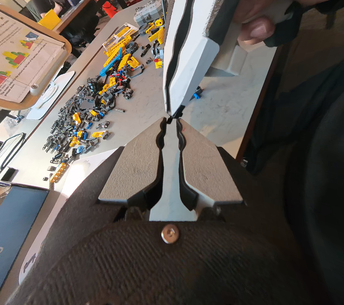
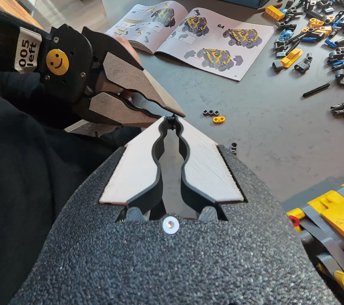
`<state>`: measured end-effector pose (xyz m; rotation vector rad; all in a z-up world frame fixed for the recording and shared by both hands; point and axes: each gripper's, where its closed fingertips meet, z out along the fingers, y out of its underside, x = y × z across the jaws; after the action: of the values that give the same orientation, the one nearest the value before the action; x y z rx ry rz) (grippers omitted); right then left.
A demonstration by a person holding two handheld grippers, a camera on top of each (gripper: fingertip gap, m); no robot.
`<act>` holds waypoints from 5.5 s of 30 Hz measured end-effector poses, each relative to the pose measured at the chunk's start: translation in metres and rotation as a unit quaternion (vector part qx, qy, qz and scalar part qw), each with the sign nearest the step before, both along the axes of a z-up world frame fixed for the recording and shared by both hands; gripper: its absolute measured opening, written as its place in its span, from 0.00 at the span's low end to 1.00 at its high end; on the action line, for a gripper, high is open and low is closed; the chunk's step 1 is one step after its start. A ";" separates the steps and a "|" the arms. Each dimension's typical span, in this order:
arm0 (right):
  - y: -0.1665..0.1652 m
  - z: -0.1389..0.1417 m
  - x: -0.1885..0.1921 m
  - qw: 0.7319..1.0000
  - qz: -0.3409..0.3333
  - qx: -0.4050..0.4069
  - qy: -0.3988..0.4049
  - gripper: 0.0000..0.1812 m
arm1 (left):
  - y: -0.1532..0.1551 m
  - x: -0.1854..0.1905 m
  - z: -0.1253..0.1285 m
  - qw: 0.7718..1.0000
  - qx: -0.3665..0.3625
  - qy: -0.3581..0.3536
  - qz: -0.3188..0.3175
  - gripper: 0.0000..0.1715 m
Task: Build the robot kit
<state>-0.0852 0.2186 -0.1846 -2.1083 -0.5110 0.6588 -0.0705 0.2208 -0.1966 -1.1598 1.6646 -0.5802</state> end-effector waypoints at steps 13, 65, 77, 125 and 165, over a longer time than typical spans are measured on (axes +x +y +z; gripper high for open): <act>0.007 0.004 0.001 1.000 -0.015 0.018 0.011 0.04 | 0.006 -0.002 0.005 1.000 -0.005 -0.013 0.021 0.01; 0.006 -0.002 0.040 0.995 -0.099 0.020 -0.029 0.04 | 0.046 0.010 -0.046 0.973 -0.153 0.146 0.097 0.03; -0.003 -0.013 0.023 0.996 -0.065 -0.007 -0.061 0.04 | 0.003 -0.001 -0.046 0.963 -0.223 0.120 0.088 0.03; -0.001 -0.033 0.018 0.992 -0.049 -0.043 -0.104 0.04 | -0.011 -0.007 -0.044 0.969 -0.216 0.107 0.060 0.08; 0.001 -0.043 0.020 0.986 -0.031 -0.068 -0.147 0.04 | 0.000 -0.007 -0.045 0.965 -0.225 0.114 0.072 0.06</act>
<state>-0.0650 0.2198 -0.2281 -2.3569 -0.5716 0.3557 -0.0770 0.2207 -0.2414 -1.7170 1.6661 -0.7813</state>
